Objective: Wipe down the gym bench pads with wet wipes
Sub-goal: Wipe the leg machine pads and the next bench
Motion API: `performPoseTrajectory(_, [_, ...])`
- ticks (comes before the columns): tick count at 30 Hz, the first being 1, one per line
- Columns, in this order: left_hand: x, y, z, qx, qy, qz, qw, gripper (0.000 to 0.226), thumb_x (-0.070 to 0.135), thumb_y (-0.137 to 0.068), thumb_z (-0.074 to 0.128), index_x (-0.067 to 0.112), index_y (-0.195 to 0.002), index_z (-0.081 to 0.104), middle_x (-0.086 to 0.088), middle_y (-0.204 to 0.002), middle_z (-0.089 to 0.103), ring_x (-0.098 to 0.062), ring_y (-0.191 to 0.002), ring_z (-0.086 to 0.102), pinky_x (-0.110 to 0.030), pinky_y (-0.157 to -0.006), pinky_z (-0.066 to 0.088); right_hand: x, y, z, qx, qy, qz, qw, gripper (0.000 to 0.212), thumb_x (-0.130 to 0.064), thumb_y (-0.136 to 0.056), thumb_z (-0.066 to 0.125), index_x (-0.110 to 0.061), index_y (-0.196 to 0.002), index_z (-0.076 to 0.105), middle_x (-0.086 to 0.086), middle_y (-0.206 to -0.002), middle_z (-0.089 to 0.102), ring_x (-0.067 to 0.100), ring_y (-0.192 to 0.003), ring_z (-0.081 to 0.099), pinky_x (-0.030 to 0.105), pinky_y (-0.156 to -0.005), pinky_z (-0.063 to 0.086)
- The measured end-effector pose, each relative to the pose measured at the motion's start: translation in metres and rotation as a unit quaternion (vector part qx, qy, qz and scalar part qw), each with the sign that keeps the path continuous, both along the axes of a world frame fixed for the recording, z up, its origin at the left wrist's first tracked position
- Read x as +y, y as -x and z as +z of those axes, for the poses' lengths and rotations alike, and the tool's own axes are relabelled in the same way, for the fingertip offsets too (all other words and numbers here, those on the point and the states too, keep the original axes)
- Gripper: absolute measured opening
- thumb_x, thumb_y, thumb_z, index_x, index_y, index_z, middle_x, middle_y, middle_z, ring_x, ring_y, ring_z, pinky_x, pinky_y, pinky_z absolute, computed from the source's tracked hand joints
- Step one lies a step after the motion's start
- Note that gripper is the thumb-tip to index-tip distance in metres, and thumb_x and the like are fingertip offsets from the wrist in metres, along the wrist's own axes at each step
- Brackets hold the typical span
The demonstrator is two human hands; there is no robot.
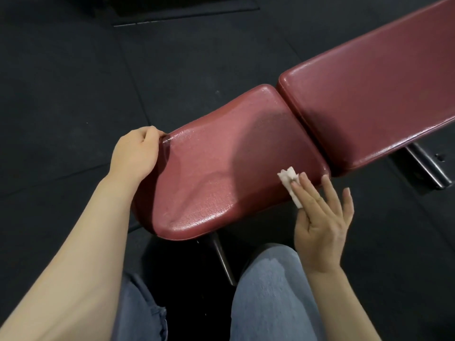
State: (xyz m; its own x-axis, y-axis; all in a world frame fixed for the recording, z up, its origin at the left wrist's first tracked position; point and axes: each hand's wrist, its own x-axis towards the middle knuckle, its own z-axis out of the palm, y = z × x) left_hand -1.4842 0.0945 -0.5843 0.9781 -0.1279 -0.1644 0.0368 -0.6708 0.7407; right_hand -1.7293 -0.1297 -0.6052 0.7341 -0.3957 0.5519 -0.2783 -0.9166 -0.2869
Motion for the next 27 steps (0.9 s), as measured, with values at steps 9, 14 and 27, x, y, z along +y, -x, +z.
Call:
performPoseTrajectory(9, [0.003, -0.003, -0.002, 0.019, 0.021, -0.008, 1.0, 0.046, 0.026, -0.097, 0.028, 0.029, -0.107, 0.073, 0.014, -0.109, 0.063, -0.009, -0.105, 0.052, -0.028, -0.086, 0.037, -0.014, 0.0, 0.002, -0.019, -0.027, 0.014, 0.999, 0.043, 0.01, -0.088, 0.051, -0.005, -0.127, 0.062, 0.007, -0.134, 0.058, 0.031, -0.13, 0.052, 0.045, -0.116, 0.031])
performPoseTrajectory(14, [0.009, -0.01, -0.004, 0.059, 0.053, 0.003, 0.997, 0.046, 0.032, -0.093, 0.029, 0.036, -0.097, 0.074, 0.015, -0.111, 0.069, -0.011, -0.11, 0.058, -0.032, -0.094, 0.042, 0.041, -0.015, -0.021, 0.063, 0.019, 0.305, 0.95, 0.04, 0.003, -0.096, 0.04, -0.009, -0.127, 0.063, 0.005, -0.138, 0.057, 0.023, -0.134, 0.049, 0.044, -0.116, 0.032])
performPoseTrajectory(27, [0.045, -0.024, 0.005, 0.161, 0.063, -0.038, 0.984, 0.027, 0.042, -0.088, 0.049, 0.028, -0.096, 0.072, 0.013, -0.103, 0.071, -0.011, -0.104, 0.063, -0.033, -0.101, 0.045, 0.09, -0.1, 0.019, 0.217, 0.02, 0.459, 0.861, 0.014, -0.023, -0.089, 0.055, -0.018, -0.089, 0.069, -0.001, -0.095, 0.061, 0.023, -0.087, 0.057, 0.04, -0.077, 0.045])
